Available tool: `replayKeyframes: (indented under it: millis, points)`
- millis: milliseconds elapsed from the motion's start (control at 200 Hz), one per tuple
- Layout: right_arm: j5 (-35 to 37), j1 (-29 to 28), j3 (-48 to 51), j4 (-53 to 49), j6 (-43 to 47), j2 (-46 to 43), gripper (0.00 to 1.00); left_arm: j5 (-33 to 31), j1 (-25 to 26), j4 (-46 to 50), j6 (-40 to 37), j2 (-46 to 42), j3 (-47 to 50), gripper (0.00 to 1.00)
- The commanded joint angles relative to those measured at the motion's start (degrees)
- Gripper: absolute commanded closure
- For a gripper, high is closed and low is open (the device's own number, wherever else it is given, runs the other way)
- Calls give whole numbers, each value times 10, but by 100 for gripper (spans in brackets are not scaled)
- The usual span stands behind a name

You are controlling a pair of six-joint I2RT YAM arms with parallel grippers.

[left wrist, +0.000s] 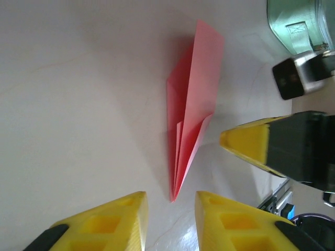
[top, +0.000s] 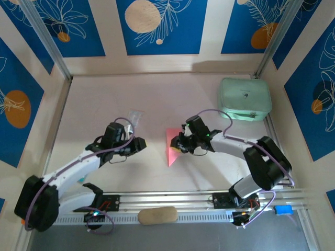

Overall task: Fold a paper plane with a square sheet of paper (pick it up from the middle)
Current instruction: Rotate the paper at the center of the table, then fold the wing for the fifth time at the center of the table.

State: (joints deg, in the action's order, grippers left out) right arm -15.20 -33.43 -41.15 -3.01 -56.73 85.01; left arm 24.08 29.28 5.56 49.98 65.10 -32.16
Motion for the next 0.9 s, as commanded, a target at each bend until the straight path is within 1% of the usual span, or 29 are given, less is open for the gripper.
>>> replayKeyframes:
  millis: [0,100,195,320,505,590,750,895]
  points:
    - [-2,37,6,-40,27,-5,77,26,20,-64,-4,59,-56,76]
    - [-26,63,13,-40,32,5,76,35,41,-67,-18,127,-108,81]
    - [-39,75,21,-32,36,7,76,38,61,-86,-14,182,-141,82]
    - [-32,79,30,-26,46,-9,76,40,73,-99,-9,244,-176,84]
    - [-1,82,37,-47,69,-45,76,37,79,-116,-3,295,-211,85]
    - [10,87,50,-48,68,-68,76,46,80,-118,-2,315,-226,85]
    - [9,102,69,-51,69,-104,75,62,82,-129,9,356,-252,85]
    - [-10,118,71,-71,79,-111,75,71,83,-149,23,388,-266,85]
